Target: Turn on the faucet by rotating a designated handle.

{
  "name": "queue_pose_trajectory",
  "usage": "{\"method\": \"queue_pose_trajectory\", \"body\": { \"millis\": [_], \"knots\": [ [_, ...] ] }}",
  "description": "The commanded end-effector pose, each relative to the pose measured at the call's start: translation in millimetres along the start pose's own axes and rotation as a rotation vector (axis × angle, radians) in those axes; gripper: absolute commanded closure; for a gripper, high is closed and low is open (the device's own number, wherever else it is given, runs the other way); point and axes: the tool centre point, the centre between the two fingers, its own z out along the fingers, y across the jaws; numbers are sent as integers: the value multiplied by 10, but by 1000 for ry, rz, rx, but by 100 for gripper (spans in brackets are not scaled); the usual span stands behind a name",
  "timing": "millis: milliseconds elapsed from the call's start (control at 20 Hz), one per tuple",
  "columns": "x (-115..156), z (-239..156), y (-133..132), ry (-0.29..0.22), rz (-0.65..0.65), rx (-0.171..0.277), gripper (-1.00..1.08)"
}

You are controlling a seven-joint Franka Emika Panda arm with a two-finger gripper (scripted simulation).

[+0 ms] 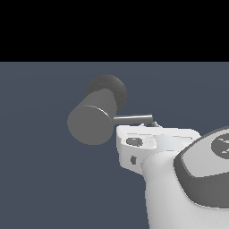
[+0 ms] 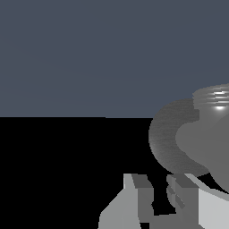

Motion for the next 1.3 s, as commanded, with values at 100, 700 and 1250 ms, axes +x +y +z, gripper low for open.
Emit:
{"method": "queue_pose_trajectory", "body": {
  "millis": [100,700,1250],
  "knots": [
    [-56,-1,12,-2,0,-1,108],
    [-421,-10,149,-17,3,-11,108],
    [-732,-22,263,-30,5,-19,108]
  ]
}}
